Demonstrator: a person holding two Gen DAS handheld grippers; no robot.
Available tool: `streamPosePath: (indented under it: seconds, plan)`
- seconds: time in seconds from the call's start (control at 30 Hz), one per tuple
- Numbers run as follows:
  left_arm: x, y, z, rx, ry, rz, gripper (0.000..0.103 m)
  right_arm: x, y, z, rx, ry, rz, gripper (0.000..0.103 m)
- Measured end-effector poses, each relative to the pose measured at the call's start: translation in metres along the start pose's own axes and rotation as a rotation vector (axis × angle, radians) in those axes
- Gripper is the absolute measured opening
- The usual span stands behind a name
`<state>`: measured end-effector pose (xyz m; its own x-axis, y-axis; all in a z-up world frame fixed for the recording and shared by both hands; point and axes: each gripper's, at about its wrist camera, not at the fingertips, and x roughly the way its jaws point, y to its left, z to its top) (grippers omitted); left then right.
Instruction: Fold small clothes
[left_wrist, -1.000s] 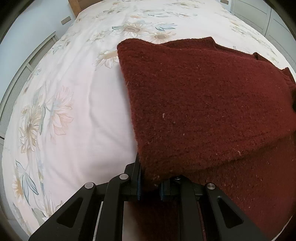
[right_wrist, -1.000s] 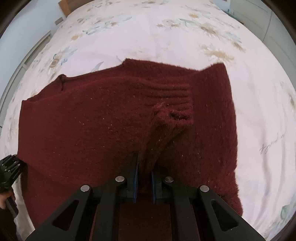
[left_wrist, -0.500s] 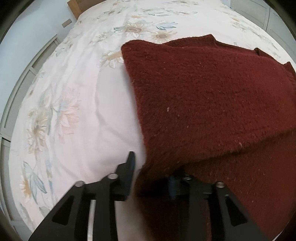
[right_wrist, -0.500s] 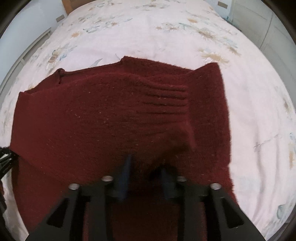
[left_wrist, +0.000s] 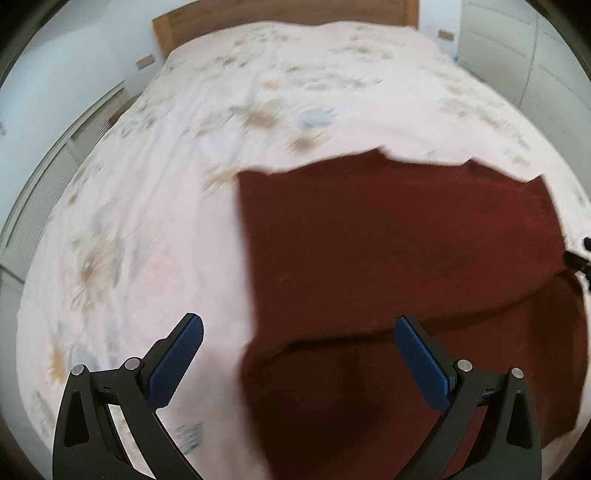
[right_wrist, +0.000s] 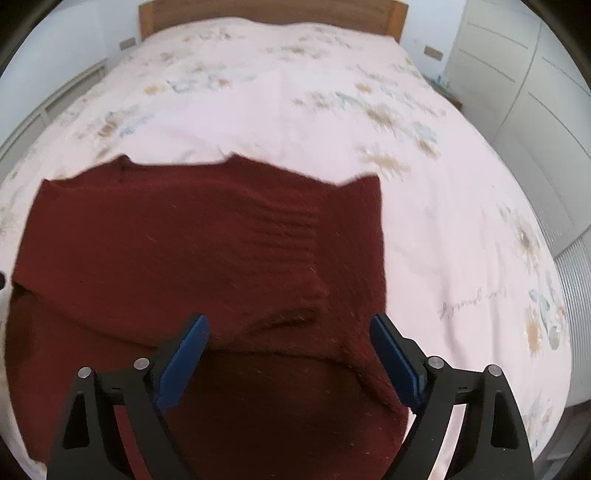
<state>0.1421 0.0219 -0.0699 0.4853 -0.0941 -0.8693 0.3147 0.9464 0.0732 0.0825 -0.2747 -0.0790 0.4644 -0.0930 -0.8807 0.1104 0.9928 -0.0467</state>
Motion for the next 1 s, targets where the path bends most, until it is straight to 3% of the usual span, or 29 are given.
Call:
streamPosePath:
  seconds: [0.03,0.07,0.27,0.5,0.6,0.77,0.87,1.0]
  plan:
    - [0.002,-0.007,0.005,0.009,-0.006,-0.007,0.102,-0.004,0.003,0.001,-0.007,-0.011,0.003,0.101]
    - [0.004,-0.02,0.007,0.021,-0.01,-0.006,0.102,-0.006,0.007,0.003,-0.014,-0.021,0.007,0.103]
    - [0.037,-0.054,0.014,0.048,0.004,0.001,0.102,0.004,0.042,0.01,-0.055,-0.038,0.039,0.103]
    - [0.081,-0.046,0.006,0.057,0.031,0.047,0.102,0.049,0.067,-0.001,-0.104,0.0,0.018,0.103]
    - [0.088,-0.021,0.002,0.008,0.025,0.063,0.102,0.06,0.057,-0.003,-0.089,-0.009,0.023,0.103]
    - [0.096,0.008,-0.003,-0.017,0.046,0.024,0.103,0.065,0.025,-0.003,-0.032,-0.002,-0.007,0.103]
    - [0.101,0.013,-0.003,-0.047,0.052,0.021,0.103,0.07,0.0,-0.008,0.046,0.018,0.038,0.103]
    - [0.104,0.02,-0.003,-0.074,0.047,-0.01,0.102,0.072,-0.006,-0.011,0.058,0.014,0.079,0.103]
